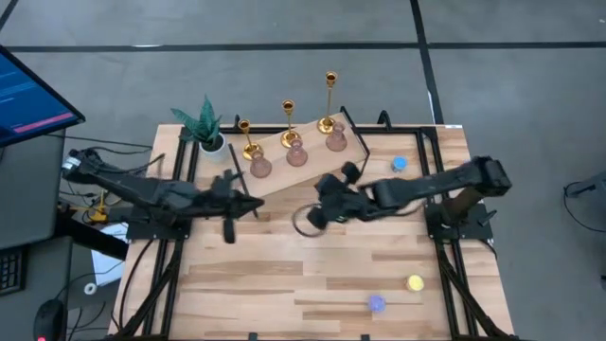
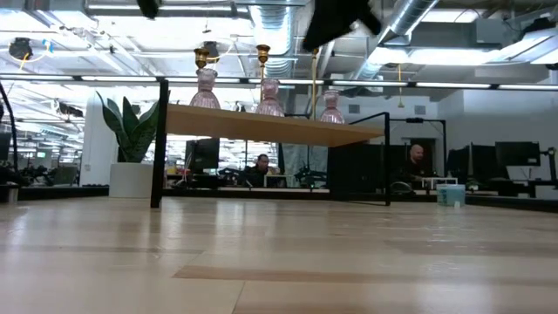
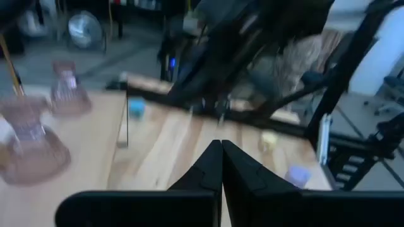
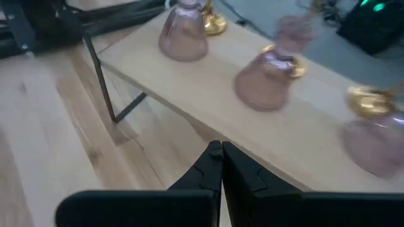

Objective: Pick & Place candle stick holders
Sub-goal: Adjust the pink glass candle holder on the shelf

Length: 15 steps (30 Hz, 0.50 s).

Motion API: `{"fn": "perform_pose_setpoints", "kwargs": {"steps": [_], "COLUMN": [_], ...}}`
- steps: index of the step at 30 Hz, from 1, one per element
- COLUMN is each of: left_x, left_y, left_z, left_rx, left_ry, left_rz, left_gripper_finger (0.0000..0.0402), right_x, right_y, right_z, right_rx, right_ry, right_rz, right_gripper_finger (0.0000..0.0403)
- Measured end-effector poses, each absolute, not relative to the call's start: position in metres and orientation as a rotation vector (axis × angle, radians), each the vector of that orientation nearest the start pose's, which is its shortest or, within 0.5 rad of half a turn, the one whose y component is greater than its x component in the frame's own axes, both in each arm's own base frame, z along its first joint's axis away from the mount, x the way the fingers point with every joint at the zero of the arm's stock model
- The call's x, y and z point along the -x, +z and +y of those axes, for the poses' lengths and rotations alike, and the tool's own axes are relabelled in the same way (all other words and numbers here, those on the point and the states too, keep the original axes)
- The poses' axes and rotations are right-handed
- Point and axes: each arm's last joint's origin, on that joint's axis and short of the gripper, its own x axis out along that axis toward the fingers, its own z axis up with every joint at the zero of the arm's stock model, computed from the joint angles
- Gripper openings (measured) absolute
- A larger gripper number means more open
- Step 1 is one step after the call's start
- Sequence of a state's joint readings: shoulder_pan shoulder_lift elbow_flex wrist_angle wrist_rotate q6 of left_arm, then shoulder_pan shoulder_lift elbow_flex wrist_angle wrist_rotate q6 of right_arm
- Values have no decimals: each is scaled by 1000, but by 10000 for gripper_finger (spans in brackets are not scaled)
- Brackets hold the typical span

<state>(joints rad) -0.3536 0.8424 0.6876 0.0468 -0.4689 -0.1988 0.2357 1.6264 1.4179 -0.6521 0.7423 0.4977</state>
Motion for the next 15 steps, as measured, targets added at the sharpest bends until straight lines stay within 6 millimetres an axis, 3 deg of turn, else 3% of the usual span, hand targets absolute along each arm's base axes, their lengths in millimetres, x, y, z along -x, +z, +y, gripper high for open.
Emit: {"fn": "perform_pose_setpoints", "kwargs": {"steps": [8,15], "left_x": [-137,-128], "left_y": [336,338], "left_z": [-68,-75], "left_rx": [58,-39], "left_ry": [106,75], "left_rz": [-45,-53], "left_gripper_finger": [3,3], "right_x": [-386,-401], "right_y": [263,248], "right_z": [41,35], "right_rx": [9,193], "right_ry": [-593,-614], "right_rz": [669,673], "right_gripper_finger": [0,0]}}
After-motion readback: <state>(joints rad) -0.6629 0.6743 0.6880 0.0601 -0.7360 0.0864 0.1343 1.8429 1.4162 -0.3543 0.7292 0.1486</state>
